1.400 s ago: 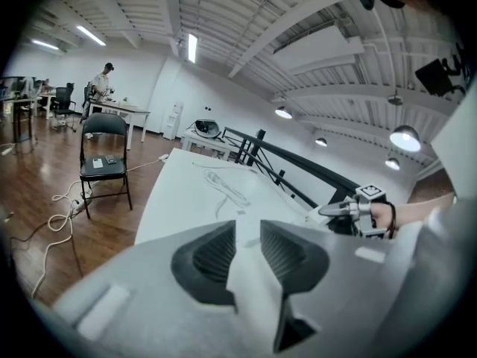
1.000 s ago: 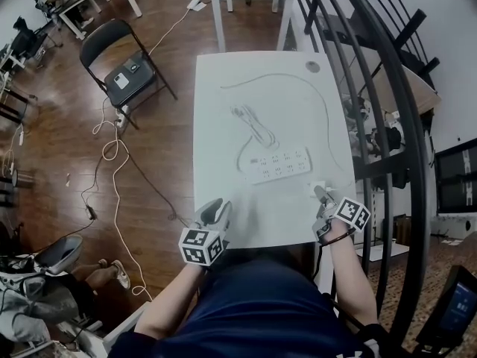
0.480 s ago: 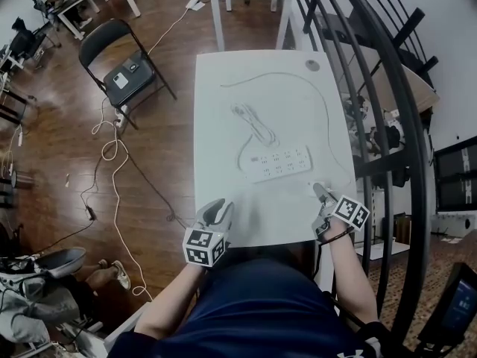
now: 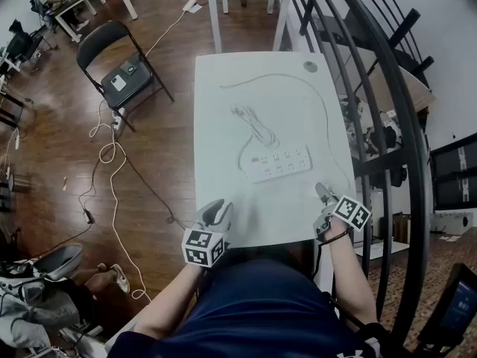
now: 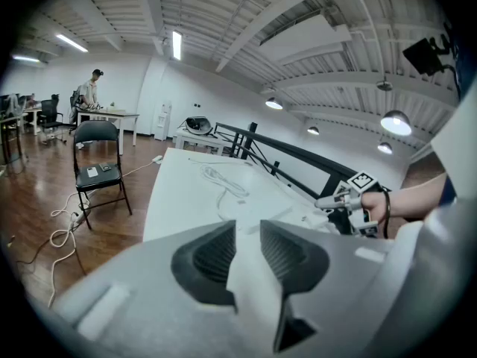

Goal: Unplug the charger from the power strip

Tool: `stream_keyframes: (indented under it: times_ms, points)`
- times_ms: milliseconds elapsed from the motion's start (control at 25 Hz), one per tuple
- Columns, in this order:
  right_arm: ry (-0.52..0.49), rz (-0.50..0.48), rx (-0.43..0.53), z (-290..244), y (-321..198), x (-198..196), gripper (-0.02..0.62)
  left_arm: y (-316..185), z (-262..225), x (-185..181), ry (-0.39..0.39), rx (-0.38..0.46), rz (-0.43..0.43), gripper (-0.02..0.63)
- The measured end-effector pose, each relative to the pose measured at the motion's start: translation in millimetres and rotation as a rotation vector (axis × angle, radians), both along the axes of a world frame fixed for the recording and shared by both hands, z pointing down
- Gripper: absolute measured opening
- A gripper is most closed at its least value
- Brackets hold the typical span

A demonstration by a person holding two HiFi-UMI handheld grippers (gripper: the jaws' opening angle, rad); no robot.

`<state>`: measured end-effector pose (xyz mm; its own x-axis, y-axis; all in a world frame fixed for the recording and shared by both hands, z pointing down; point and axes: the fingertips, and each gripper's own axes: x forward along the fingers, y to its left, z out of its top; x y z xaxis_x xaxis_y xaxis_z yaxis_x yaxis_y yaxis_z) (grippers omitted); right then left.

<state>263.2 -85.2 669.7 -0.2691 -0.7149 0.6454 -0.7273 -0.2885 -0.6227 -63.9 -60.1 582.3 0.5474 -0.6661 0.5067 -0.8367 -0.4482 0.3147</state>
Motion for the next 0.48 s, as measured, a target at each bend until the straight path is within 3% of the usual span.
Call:
stream_keyframes:
  times_ms: [480]
  points:
    - [0.090,0.092,-0.074,-6,31,21,0.394,-5,-10,2,0.026,0.015,0.033,0.104]
